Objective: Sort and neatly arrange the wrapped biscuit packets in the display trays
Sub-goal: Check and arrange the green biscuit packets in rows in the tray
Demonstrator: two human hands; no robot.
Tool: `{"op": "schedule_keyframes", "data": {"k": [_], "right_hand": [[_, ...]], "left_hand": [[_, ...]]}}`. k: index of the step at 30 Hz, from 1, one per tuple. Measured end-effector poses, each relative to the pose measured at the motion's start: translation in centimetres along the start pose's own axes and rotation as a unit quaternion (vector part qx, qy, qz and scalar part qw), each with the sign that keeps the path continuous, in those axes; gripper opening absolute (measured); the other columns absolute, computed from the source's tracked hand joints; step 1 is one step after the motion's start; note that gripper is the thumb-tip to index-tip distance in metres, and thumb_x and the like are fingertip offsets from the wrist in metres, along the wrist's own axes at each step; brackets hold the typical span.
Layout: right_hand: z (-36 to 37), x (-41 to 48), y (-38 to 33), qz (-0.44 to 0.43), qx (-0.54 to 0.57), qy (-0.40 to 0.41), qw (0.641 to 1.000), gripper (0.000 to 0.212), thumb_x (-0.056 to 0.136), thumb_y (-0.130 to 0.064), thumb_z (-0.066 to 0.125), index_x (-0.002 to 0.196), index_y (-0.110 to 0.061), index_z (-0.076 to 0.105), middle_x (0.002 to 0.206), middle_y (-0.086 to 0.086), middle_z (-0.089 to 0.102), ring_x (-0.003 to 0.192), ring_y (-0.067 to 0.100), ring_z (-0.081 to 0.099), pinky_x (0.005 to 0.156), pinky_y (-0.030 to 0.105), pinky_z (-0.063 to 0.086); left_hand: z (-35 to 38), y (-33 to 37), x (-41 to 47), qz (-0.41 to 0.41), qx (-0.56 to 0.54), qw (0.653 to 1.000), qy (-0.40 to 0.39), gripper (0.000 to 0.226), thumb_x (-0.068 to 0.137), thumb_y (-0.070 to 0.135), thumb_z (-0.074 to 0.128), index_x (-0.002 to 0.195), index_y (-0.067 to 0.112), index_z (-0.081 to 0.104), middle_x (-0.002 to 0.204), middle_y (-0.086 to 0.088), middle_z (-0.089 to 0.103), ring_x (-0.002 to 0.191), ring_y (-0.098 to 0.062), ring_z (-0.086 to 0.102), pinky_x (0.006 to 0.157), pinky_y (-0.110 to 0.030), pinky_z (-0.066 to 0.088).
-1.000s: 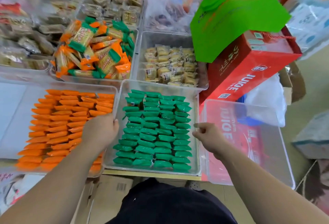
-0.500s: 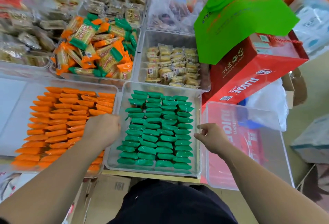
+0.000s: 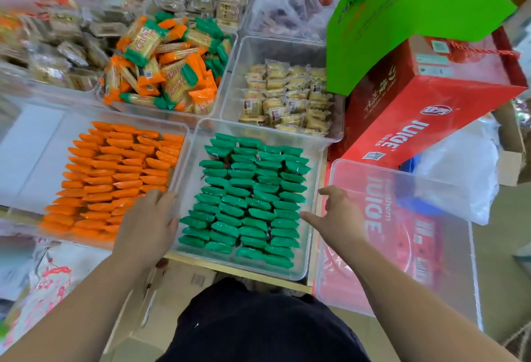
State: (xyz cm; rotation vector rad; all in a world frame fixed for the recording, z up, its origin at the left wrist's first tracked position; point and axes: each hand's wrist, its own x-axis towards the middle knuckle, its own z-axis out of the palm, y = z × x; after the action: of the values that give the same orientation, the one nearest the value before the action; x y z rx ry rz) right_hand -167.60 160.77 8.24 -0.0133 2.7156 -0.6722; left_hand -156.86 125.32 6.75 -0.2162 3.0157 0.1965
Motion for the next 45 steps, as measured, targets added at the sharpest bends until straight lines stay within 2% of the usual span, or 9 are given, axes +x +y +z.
{"op": "schedule_keyframes", "data": {"k": [4, 7, 12, 24, 31, 34, 38, 41, 45], "right_hand": [[0.6, -1.1, -0.2, -0.242, -0.106, 0.062, 0.962, 0.045, 0.069, -0.044, 0.088, 0.102, -0.025, 0.065, 0.098, -0.007, 0.060, 0.093, 0.019, 0.055, 0.082, 0.036, 0.052], [2.0, -2.0, -1.8, -0.383, -0.233, -0.053, 0.892, 0.029, 0.070, -0.048, 0.084, 0.092, -0.031, 0.076, 0.088, -0.011, 0.067, 0.093, 0.020, 0.054, 0.083, 0.042, 0.050], [3.8, -2.6, -3.7, -0.290, -0.419, -0.198, 0.837, 0.029, 0.087, -0.047, 0.070, 0.110, -0.030, 0.075, 0.099, -0.005, 0.071, 0.109, 0.023, 0.047, 0.093, 0.041, 0.032], [5.0, -4.1, -4.6, -0.261, -0.435, -0.177, 0.843, 0.023, 0.097, -0.034, 0.052, 0.102, -0.028, 0.074, 0.103, -0.007, 0.066, 0.107, 0.025, 0.047, 0.104, 0.047, 0.028], [2.8, -4.9, -5.2, -0.232, -0.315, -0.174, 0.903, 0.015, 0.101, -0.036, 0.047, 0.101, -0.030, 0.061, 0.102, -0.010, 0.066, 0.104, 0.019, 0.051, 0.107, 0.040, 0.032], [-0.3, -5.9, -6.2, -0.149, -0.180, -0.172, 0.957, 0.009, 0.105, -0.033, 0.045, 0.101, -0.026, 0.051, 0.105, -0.006, 0.066, 0.091, 0.017, 0.058, 0.085, 0.036, 0.051], [-4.9, -7.8, -6.4, -0.061, 0.015, -0.091, 0.994, 0.011, 0.104, -0.026, 0.048, 0.095, -0.020, 0.050, 0.085, -0.014, 0.059, 0.078, 0.013, 0.057, 0.067, 0.027, 0.049], [-6.9, -9.8, -6.1, -0.021, 0.221, -0.041, 0.974, 0.011, 0.105, -0.017, 0.047, 0.096, -0.013, 0.054, 0.086, 0.000, 0.068, 0.086, 0.018, 0.066, 0.080, 0.036, 0.056], [-7.1, -11.9, -4.8, 0.021, 0.423, -0.015, 0.906, 0.016, 0.106, -0.010, 0.042, 0.105, 0.003, 0.051, 0.096, 0.006, 0.073, 0.088, 0.023, 0.070, 0.084, 0.040, 0.055]], "left_hand": [[1.5, -0.1, -2.3, -0.011, -0.013, 1.000, -0.010, 0.058, 0.087, 0.017, 0.069, 0.140, 0.009, 0.046, 0.123, -0.016, 0.053, 0.091, -0.034, 0.055, 0.066, -0.045, 0.050], [2.1, -0.4, -2.7, 0.001, -0.017, 1.000, 0.006, 0.055, 0.092, 0.021, 0.059, 0.144, 0.005, 0.045, 0.129, -0.018, 0.051, 0.095, -0.035, 0.055, 0.070, -0.047, 0.051], [2.2, -1.4, -1.9, 0.023, -0.037, 0.999, -0.021, 0.064, 0.088, 0.037, 0.047, 0.142, 0.004, 0.046, 0.124, -0.017, 0.051, 0.098, -0.030, 0.053, 0.073, -0.043, 0.050], [2.0, -2.4, -1.7, 0.029, -0.107, 0.993, -0.026, 0.065, 0.088, 0.035, 0.063, 0.144, 0.008, 0.044, 0.136, -0.016, 0.048, 0.118, -0.031, 0.052, 0.092, -0.048, 0.051], [1.4, -2.5, -1.7, 0.012, -0.102, 0.994, -0.037, 0.065, 0.084, 0.046, 0.051, 0.140, 0.011, 0.051, 0.135, -0.014, 0.050, 0.120, -0.033, 0.048, 0.094, -0.053, 0.046], [0.3, -2.3, -1.6, 0.004, -0.098, 0.995, -0.027, 0.064, 0.082, 0.049, 0.049, 0.135, 0.014, 0.056, 0.142, -0.017, 0.045, 0.130, -0.038, 0.041, 0.102, -0.058, 0.039], [-2.6, 1.4, -1.9, 0.043, -0.228, 0.972, 0.030, 0.048, 0.088, 0.043, 0.057, 0.129, 0.018, 0.061, 0.138, -0.005, 0.054, 0.134, -0.023, 0.042, 0.109, -0.046, 0.033], [-5.9, 6.6, -1.7, -0.019, -0.477, 0.874, -0.094, 0.025, 0.097, 0.033, 0.062, 0.121, 0.034, 0.061, 0.119, 0.016, 0.065, 0.110, 0.008, 0.055, 0.101, -0.031, 0.043], [-8.5, 13.2, -1.4, -0.073, -0.644, 0.732, -0.212, 0.018, 0.100, 0.013, 0.054, 0.108, 0.016, 0.070, 0.097, -0.005, 0.076, 0.089, -0.016, 0.072, 0.084, -0.035, 0.058]]}}
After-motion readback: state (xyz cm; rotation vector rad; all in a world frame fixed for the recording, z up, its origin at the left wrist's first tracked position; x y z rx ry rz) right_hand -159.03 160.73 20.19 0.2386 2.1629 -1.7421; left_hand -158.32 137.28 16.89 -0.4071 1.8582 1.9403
